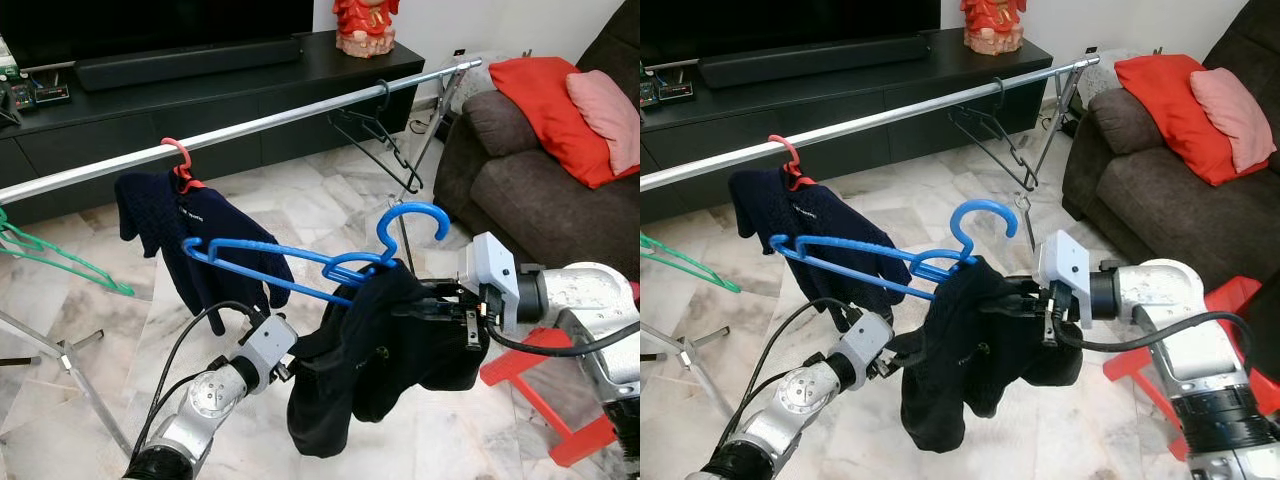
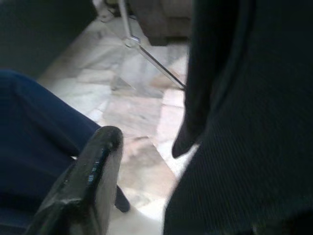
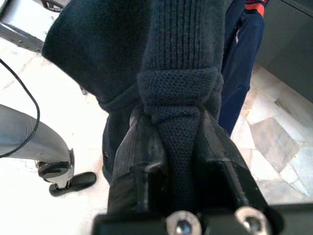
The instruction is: Hang hanger
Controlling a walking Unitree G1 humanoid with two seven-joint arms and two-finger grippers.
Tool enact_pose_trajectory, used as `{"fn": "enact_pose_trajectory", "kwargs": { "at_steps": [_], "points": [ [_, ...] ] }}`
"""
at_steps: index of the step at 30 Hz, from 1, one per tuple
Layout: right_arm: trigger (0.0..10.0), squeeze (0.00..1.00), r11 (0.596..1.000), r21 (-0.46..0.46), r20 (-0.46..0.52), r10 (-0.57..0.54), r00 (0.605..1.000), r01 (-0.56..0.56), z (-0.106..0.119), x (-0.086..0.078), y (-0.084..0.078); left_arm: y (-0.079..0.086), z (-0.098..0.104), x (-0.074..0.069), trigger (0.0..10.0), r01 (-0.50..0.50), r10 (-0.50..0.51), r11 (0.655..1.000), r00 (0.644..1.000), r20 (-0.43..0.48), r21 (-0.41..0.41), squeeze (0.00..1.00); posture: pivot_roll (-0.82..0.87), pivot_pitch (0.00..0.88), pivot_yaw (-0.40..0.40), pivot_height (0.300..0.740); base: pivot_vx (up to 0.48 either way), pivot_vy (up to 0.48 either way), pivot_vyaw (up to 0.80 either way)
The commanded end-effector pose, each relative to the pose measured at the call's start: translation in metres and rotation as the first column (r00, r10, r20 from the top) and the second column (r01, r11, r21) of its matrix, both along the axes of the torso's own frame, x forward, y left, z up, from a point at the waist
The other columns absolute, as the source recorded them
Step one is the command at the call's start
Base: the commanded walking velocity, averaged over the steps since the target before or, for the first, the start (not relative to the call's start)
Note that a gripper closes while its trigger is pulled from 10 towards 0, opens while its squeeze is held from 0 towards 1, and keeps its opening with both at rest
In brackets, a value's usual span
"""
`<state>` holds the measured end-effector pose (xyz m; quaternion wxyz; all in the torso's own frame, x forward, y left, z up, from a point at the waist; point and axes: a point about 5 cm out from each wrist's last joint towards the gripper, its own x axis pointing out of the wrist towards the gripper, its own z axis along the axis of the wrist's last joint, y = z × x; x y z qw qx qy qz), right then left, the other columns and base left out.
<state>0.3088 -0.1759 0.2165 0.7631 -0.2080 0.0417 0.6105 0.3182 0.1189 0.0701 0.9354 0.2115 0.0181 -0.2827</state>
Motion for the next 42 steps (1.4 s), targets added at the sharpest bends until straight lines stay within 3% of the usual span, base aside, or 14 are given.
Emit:
{"fn": "enact_pose_trajectory", "kwargs": {
  "at_steps": [1,13,17,37,42],
  "points": [
    [0.0,0.00,0.999,0.013,0.042,0.029,0.999,-0.030,0.011,-0.001,0.004,0.001,-0.002,0.000,0.0,-0.005,0.005,1.000,1.000,-0.005,0.003,0.00,-0.02,0.176,-0.083,0.740,0.000,0.000,0.00],
    [0.0,0.00,1.000,0.005,0.029,0.009,1.000,-0.009,0.005,0.002,0.002,-0.001,-0.005,-0.004,0.0,0.035,-0.035,0.999,0.999,-0.004,0.002,0.00,-0.01,0.175,-0.084,0.740,0.000,0.000,0.00],
    [0.0,0.00,1.000,-0.010,0.022,0.001,1.000,-0.001,0.001,0.003,0.001,-0.002,-0.009,-0.006,0.0,0.061,-0.060,0.997,0.998,-0.009,0.038,0.00,-0.01,0.175,-0.083,0.740,0.000,0.000,0.00],
    [0.0,0.00,0.999,-0.041,0.014,0.008,1.000,-0.008,-0.007,0.003,0.003,0.000,-0.014,-0.008,0.0,0.052,-0.051,0.999,0.998,-0.046,0.004,0.00,-0.01,0.172,-0.079,0.740,0.000,0.000,0.00],
    [0.0,0.00,0.996,-0.086,0.022,-0.037,0.999,0.039,-0.012,0.006,-0.004,0.010,-0.023,-0.009,0.0,0.005,0.001,0.998,0.996,-0.091,0.067,0.00,-0.01,0.166,-0.077,0.740,0.000,0.000,0.00]
  ]
}}
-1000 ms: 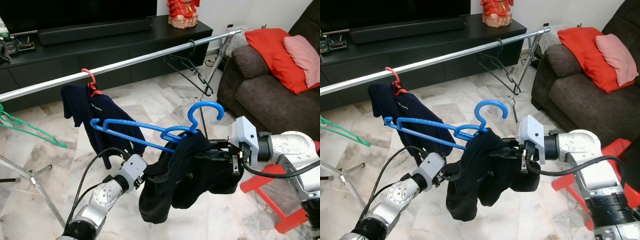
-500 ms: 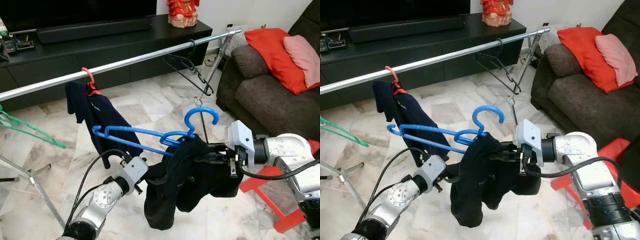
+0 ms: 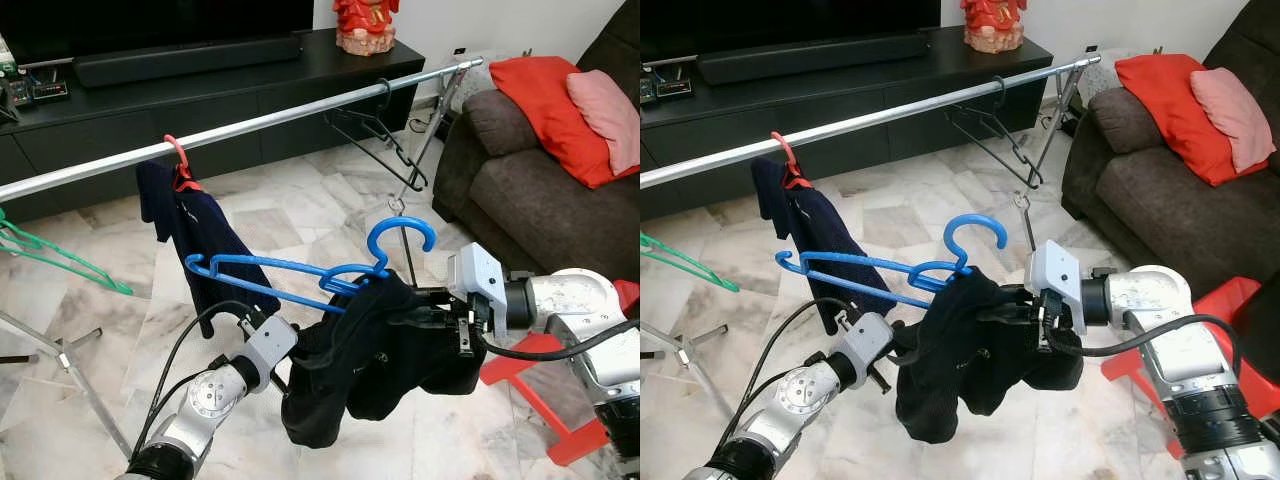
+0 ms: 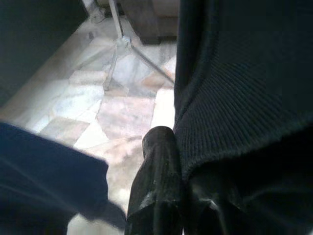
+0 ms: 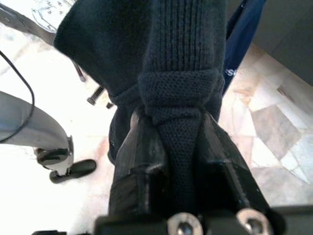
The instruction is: Hang hanger
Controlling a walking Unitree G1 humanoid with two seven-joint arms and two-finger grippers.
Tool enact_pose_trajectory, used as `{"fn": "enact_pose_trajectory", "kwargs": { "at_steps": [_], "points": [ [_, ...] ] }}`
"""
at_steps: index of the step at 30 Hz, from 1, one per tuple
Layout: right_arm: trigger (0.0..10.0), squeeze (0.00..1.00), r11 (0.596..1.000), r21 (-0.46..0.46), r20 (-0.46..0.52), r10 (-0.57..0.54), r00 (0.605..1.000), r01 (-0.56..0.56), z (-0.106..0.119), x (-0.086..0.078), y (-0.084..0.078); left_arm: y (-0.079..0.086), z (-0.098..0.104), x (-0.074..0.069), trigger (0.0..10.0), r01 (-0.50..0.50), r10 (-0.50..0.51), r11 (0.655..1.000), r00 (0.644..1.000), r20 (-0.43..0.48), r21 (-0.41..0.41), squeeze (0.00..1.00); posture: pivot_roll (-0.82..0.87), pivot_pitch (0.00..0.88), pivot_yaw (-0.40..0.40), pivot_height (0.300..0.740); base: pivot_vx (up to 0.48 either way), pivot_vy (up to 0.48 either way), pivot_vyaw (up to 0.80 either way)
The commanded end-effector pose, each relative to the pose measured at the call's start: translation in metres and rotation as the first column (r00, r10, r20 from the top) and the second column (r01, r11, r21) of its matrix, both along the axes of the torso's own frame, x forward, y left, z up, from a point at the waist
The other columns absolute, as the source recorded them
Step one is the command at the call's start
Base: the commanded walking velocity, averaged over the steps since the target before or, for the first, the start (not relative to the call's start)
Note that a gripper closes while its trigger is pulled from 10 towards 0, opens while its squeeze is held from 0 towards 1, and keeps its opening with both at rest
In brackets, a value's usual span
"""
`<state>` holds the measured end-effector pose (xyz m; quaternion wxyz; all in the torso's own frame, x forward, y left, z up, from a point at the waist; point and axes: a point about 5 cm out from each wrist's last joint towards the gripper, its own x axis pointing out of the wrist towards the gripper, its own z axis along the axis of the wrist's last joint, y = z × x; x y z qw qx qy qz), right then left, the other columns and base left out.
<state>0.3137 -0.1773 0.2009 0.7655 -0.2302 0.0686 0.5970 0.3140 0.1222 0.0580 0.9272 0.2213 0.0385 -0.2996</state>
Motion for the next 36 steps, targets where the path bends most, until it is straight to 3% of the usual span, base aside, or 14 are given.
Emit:
{"fn": "enact_pose_trajectory", "kwargs": {
  "at_steps": [1,3,5,11,16,17,22,24,26,32,34,36],
  "points": [
    [0.0,0.00,0.999,-0.038,0.024,-0.007,1.000,0.008,0.002,0.001,-0.006,0.009,-0.012,-0.004,0.0,-0.037,0.039,0.998,0.998,-0.051,0.044,0.00,-0.01,0.166,-0.077,0.740,0.000,0.000,0.00],
    [0.0,0.00,0.998,-0.061,0.017,-0.007,1.000,0.008,0.000,0.000,-0.009,0.010,-0.012,-0.005,0.0,-0.039,0.041,0.998,0.998,-0.048,0.042,0.00,-0.01,0.162,-0.077,0.740,0.000,0.000,0.00],
    [0.0,0.00,0.989,-0.141,0.009,-0.032,0.999,0.033,-0.009,-0.003,-0.021,0.012,-0.012,-0.005,0.0,-0.046,0.048,0.998,0.998,-0.044,0.031,0.00,-0.01,0.159,-0.079,0.740,0.000,0.000,0.00],
    [0.0,0.00,0.987,-0.137,-0.017,-0.085,0.996,0.082,-0.011,-0.011,-0.037,0.014,-0.015,-0.008,0.0,-0.050,0.052,0.998,0.997,-0.056,0.040,0.00,-0.01,0.157,-0.077,0.740,0.000,0.000,0.00],
    [0.0,0.00,0.978,-0.198,-0.079,-0.083,0.993,0.066,-0.016,-0.026,-0.059,0.020,-0.017,-0.009,0.0,-0.067,0.070,0.997,0.996,-0.062,0.047,0.00,-0.02,0.161,-0.071,0.740,0.000,0.000,0.00],
    [0.0,0.00,0.966,-0.239,-0.086,-0.119,0.989,0.095,-0.017,-0.029,-0.070,0.023,-0.018,-0.010,0.0,-0.068,0.072,0.996,0.995,-0.067,0.058,0.00,-0.03,0.163,-0.072,0.740,0.000,0.000,0.00],
    [0.0,0.00,0.907,-0.391,-0.090,-0.207,0.974,0.156,-0.027,-0.036,-0.096,0.024,-0.019,-0.011,0.0,-0.069,0.073,0.996,0.995,-0.074,0.063,0.00,-0.03,0.164,-0.072,0.740,0.000,0.000,0.00],
    [0.0,0.00,0.899,-0.406,-0.094,-0.220,0.971,0.164,-0.027,-0.038,-0.099,0.024,-0.019,-0.011,0.0,-0.069,0.073,0.995,0.995,-0.075,0.065,0.00,-0.03,0.171,-0.068,0.740,0.000,0.000,0.00],
    [0.0,0.00,0.864,-0.478,-0.093,-0.231,0.968,0.160,-0.031,-0.041,-0.105,0.024,-0.020,-0.011,0.0,-0.068,0.073,0.996,0.994,-0.076,0.066,0.00,-0.03,0.174,-0.068,0.740,0.000,0.000,0.00],
    [0.0,0.00,0.807,-0.566,-0.059,-0.243,0.968,0.168,-0.040,-0.039,-0.109,0.026,-0.019,-0.010,0.0,-0.067,0.072,0.995,0.994,-0.076,0.072,0.00,-0.03,0.181,-0.072,0.740,0.000,0.000,0.00],
    [0.0,0.00,0.764,-0.615,-0.006,-0.249,0.968,0.193,-0.046,-0.034,-0.109,0.028,-0.017,-0.009,0.0,-0.064,0.069,0.995,0.995,-0.076,0.073,0.00,-0.02,0.183,-0.073,0.740,0.000,0.000,0.00],
    [0.0,0.00,0.753,-0.620,0.026,-0.259,0.966,0.219,-0.050,-0.030,-0.106,0.030,-0.015,-0.008,0.0,-0.059,0.064,0.996,0.995,-0.078,0.069,0.00,-0.02,0.183,-0.073,0.740,0.000,0.000,0.00]
  ]
}}
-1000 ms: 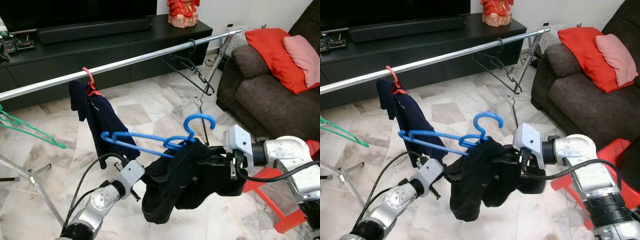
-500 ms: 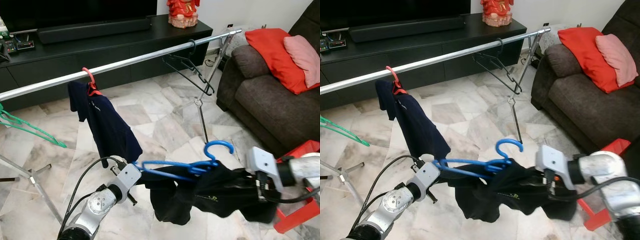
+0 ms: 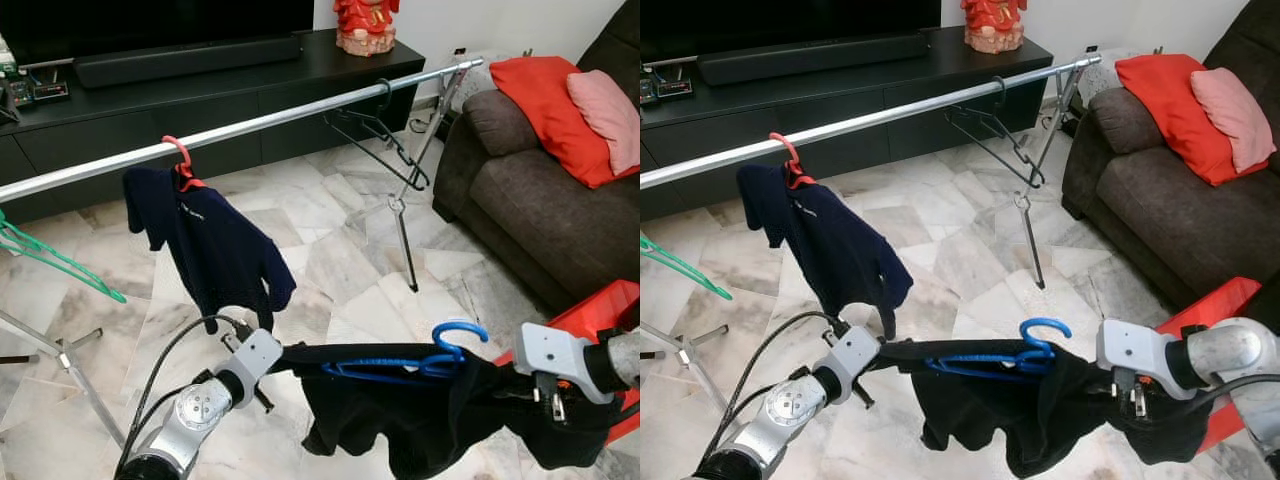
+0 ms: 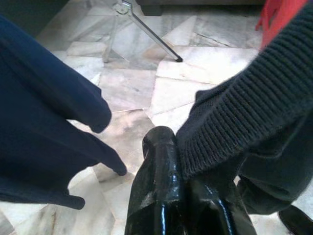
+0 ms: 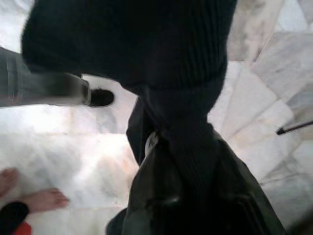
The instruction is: Hang hanger
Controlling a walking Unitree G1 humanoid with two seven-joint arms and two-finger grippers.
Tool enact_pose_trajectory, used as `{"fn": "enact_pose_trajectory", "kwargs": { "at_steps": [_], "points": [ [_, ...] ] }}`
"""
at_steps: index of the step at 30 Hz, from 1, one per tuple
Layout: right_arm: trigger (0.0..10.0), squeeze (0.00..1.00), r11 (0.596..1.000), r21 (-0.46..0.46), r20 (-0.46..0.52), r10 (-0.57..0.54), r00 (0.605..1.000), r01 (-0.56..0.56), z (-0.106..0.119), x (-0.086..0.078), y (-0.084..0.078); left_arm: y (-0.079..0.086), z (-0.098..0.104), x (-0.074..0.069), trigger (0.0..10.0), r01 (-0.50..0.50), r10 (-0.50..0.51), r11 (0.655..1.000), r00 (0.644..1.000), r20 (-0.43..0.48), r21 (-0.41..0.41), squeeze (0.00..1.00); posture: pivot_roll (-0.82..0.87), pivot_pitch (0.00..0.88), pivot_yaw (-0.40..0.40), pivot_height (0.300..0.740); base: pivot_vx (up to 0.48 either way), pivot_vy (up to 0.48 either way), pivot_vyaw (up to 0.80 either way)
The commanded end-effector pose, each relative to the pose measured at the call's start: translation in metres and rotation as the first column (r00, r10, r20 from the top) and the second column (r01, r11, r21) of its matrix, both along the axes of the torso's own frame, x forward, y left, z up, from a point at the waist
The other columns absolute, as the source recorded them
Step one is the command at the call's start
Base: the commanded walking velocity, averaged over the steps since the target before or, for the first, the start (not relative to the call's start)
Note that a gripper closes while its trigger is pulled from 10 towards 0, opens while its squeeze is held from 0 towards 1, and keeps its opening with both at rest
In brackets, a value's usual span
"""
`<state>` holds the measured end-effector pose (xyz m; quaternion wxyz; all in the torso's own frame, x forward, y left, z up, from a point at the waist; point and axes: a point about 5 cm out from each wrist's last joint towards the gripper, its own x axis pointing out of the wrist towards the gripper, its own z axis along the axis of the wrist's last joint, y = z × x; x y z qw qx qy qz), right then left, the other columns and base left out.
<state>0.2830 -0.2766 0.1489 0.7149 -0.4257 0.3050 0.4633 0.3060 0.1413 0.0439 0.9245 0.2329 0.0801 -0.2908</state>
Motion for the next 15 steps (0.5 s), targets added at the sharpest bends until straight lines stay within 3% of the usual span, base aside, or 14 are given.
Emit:
{"fn": "enact_pose_trajectory", "kwargs": {
  "at_steps": [1,4,10,13,14,15],
  "points": [
    [0.0,0.00,0.999,-0.034,0.025,-0.015,1.000,0.016,0.002,0.002,-0.005,0.012,0.000,0.000,0.0,-0.023,0.023,1.000,1.000,-0.021,0.014,0.00,-0.02,0.186,-0.075,0.740,0.000,0.000,0.00],
    [0.0,0.00,1.000,-0.023,0.126,-0.017,0.992,0.020,0.003,0.012,0.005,0.011,0.001,-0.003,0.0,0.065,-0.063,0.997,0.996,-0.056,0.034,0.00,-0.01,0.189,-0.074,0.740,0.000,0.000,0.00],
    [0.0,0.00,1.000,0.007,0.112,0.000,0.994,-0.001,-0.006,0.012,0.015,0.009,-0.001,-0.008,0.0,0.126,-0.126,0.992,0.982,-0.138,-0.006,0.00,-0.02,0.193,-0.077,0.740,0.000,0.000,0.00],
    [0.0,0.00,1.000,0.023,0.102,0.005,0.995,-0.007,-0.022,0.010,0.027,0.001,0.012,-0.014,0.0,0.175,-0.230,0.959,0.941,-0.250,-0.221,0.00,-0.01,0.196,-0.077,0.740,0.000,0.000,0.00],
    [0.0,0.00,0.999,0.037,0.107,0.000,0.994,-0.004,-0.027,0.010,0.031,-0.004,0.021,-0.017,0.0,0.205,-0.287,0.932,0.922,-0.262,-0.299,0.00,0.00,0.197,-0.076,0.740,0.000,0.000,0.00],
    [0.0,0.00,0.999,0.047,0.105,-0.002,0.995,-0.003,-0.031,0.010,0.033,-0.007,0.028,-0.018,0.0,0.235,-0.322,0.916,0.914,-0.246,-0.325,0.00,0.01,0.198,-0.075,0.740,0.000,0.000,0.00]
  ]
}}
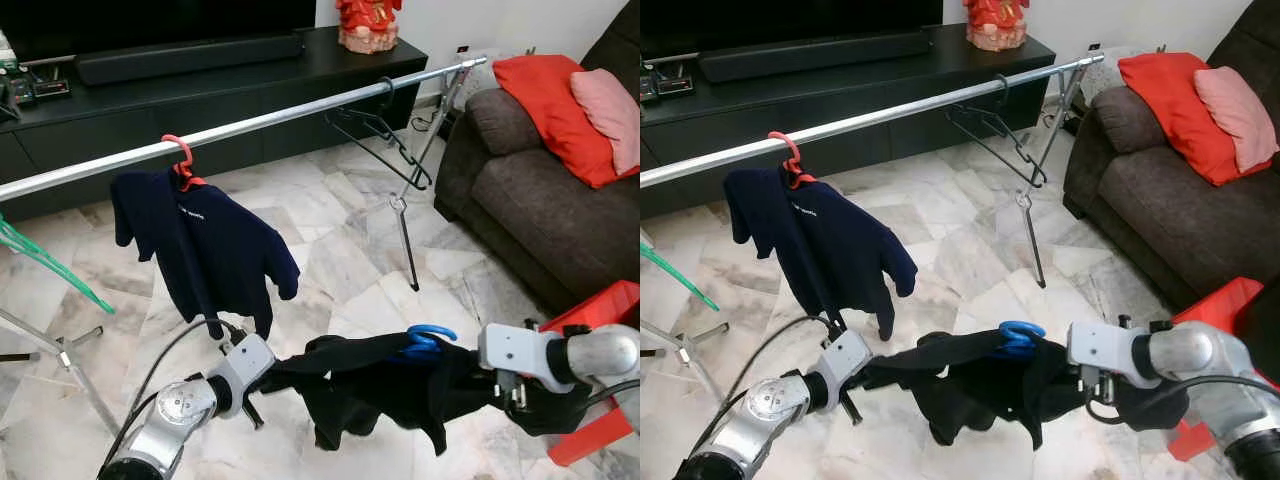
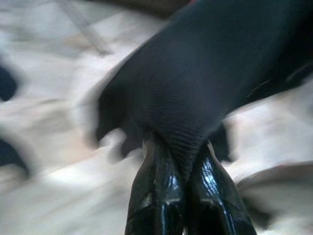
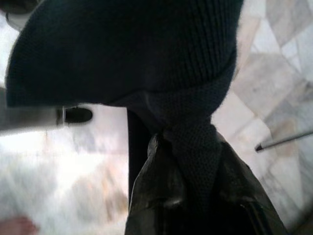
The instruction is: Hang hanger
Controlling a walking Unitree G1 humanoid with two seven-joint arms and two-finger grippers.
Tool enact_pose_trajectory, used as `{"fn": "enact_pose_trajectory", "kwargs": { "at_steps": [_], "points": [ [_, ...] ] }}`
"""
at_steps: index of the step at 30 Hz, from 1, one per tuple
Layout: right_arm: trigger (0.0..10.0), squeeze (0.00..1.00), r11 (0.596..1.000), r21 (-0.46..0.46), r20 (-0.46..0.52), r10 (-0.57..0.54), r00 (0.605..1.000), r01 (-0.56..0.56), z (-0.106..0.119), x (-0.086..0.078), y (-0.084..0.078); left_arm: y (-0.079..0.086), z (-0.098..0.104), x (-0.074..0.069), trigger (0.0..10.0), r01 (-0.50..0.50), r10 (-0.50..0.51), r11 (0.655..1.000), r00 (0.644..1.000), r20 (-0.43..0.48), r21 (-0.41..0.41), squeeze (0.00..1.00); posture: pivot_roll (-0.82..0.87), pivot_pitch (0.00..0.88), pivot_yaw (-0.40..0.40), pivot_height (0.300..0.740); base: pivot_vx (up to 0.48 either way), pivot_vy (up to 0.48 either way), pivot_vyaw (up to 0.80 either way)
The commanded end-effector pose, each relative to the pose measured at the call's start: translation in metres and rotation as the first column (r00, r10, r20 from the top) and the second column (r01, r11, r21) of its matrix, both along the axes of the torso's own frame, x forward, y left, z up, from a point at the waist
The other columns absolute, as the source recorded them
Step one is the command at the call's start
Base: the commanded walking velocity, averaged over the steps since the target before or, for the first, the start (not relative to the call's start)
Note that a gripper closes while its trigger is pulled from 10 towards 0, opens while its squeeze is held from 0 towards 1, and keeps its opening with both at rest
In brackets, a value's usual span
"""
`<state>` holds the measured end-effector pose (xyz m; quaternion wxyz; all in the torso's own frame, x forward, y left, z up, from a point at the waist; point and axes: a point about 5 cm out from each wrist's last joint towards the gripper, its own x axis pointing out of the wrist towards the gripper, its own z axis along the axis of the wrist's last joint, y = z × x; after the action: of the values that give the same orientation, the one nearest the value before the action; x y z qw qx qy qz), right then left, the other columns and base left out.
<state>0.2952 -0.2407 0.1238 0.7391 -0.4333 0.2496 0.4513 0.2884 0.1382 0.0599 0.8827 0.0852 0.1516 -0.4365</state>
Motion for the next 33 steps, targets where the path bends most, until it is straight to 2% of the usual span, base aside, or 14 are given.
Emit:
{"fn": "enact_pose_trajectory", "kwargs": {
  "at_steps": [1,3,6,10,11,14,15,16,17,18,19,20,24,33],
  "points": [
    [0.0,0.00,1.000,-0.006,-0.007,-0.012,1.000,0.012,-0.005,-0.002,-0.002,-0.004,0.012,-0.001,0.0,0.044,-0.045,0.997,0.999,-0.006,-0.064,0.00,0.01,0.198,-0.075,0.740,0.000,0.000,0.00],
    [0.0,0.00,1.000,0.016,-0.042,-0.013,0.999,0.013,-0.020,-0.006,0.006,-0.012,0.040,0.003,0.0,0.054,-0.043,0.980,0.997,0.061,-0.194,0.00,0.01,0.200,-0.073,0.740,0.000,0.000,0.00],
    [0.0,0.00,0.999,0.038,-0.048,-0.018,0.999,0.020,-0.027,-0.007,0.012,-0.016,0.058,0.003,0.0,0.094,-0.075,0.961,0.994,0.085,-0.260,0.00,0.02,0.199,-0.070,0.740,0.000,0.000,0.00],
    [0.0,0.00,0.996,0.074,-0.007,-0.057,0.998,0.057,-0.031,-0.002,0.018,-0.022,0.071,-0.006,0.0,0.187,-0.164,0.936,0.981,0.099,-0.297,0.00,0.02,0.199,-0.066,0.740,0.000,0.000,0.00],
    [0.0,0.00,0.988,0.115,0.048,-0.107,0.993,0.101,-0.029,0.005,0.020,-0.026,0.076,-0.017,0.0,0.276,-0.260,0.918,0.961,0.093,-0.284,0.00,0.03,0.199,-0.063,0.740,0.000,0.000,0.00],
    [0.0,0.00,0.982,0.135,0.093,-0.149,0.985,0.136,-0.028,0.011,0.023,-0.029,0.079,-0.031,0.0,0.354,-0.352,0.890,0.934,0.062,-0.287,0.00,0.02,0.198,-0.061,0.740,0.000,0.000,0.00],
    [0.0,0.00,0.982,0.133,0.105,-0.151,0.983,0.137,-0.030,0.012,0.026,-0.032,0.082,-0.043,3.3,0.419,-0.430,0.857,0.902,0.033,-0.300,0.13,0.02,0.197,-0.060,0.740,0.000,0.000,0.00],
    [0.0,0.00,0.982,0.133,0.105,-0.151,0.983,0.137,-0.030,0.012,0.026,-0.032,0.082,-0.043,3.3,0.419,-0.430,0.857,0.902,0.033,-0.300,0.13,0.02,0.197,-0.060,0.740,0.000,0.000,0.00],
    [0.0,0.00,0.979,0.151,0.108,-0.157,0.982,0.140,-0.031,0.013,0.029,-0.033,0.083,-0.048,4.6,0.451,-0.466,0.842,0.884,0.021,-0.297,0.44,0.03,0.195,-0.058,0.740,0.000,0.000,0.00],
    [0.0,0.00,0.968,0.200,0.110,-0.175,0.978,0.151,-0.031,0.014,0.034,-0.035,0.083,-0.055,6.0,0.480,-0.500,0.836,0.866,-0.009,-0.266,0.94,0.03,0.193,-0.055,0.740,0.000,0.000,0.00],
    [0.0,0.00,0.968,0.200,0.110,-0.175,0.978,0.151,-0.031,0.014,0.034,-0.035,0.083,-0.055,6.0,0.480,-0.500,0.836,0.866,-0.009,-0.266,0.94,0.03,0.193,-0.055,0.740,0.000,0.000,0.00],
    [0.0,0.00,0.951,0.267,0.101,-0.187,0.977,0.154,-0.029,0.016,0.041,-0.034,0.079,-0.058,10.0,0.487,-0.506,0.847,0.862,-0.039,-0.212,0.96,0.03,0.192,-0.054,0.740,0.000,0.000,0.00],
    [0.0,0.00,0.903,0.409,0.081,-0.176,0.981,0.128,-0.023,0.018,0.061,-0.034,0.075,-0.060,10.0,0.493,-0.508,0.856,0.858,-0.075,-0.154,0.95,0.03,0.190,-0.054,0.740,0.000,0.000,0.00],
    [0.0,0.00,0.900,0.430,0.040,-0.099,0.994,0.072,-0.025,0.016,0.067,-0.030,0.077,-0.055,10.0,0.449,-0.456,0.889,0.886,-0.079,-0.092,1.00,0.03,0.177,-0.055,0.740,0.000,0.000,0.00]
  ]
}}
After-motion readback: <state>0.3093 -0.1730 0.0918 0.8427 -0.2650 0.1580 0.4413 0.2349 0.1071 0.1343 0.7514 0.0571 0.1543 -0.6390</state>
